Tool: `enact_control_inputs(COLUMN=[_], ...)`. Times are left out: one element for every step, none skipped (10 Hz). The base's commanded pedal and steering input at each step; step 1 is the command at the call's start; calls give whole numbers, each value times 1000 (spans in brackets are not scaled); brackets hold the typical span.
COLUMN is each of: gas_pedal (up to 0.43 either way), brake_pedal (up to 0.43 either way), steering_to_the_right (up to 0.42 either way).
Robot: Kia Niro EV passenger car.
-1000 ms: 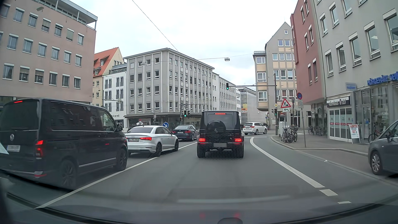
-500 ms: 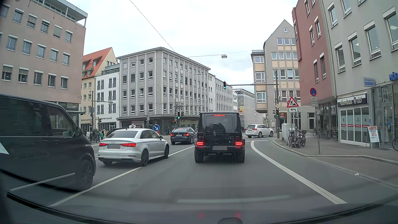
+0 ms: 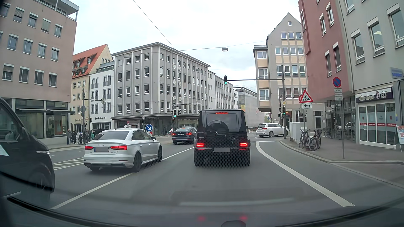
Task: Follow the waypoints while adhering to traffic rules and regulations
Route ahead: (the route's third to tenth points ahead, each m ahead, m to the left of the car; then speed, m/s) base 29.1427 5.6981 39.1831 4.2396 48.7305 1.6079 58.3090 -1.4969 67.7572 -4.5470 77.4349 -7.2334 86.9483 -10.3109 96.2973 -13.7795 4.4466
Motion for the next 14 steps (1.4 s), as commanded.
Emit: enact_control_inputs(gas_pedal=[0,0,0,0,0,0,0,0,0,0,0,0,0,0], brake_pedal=[146,159,177,189,207,207,213,207,195,189,171,152,152,152], steering_to_the_right=[23,23,23,23,23,23,23,23,23,22,22,23,22,22])
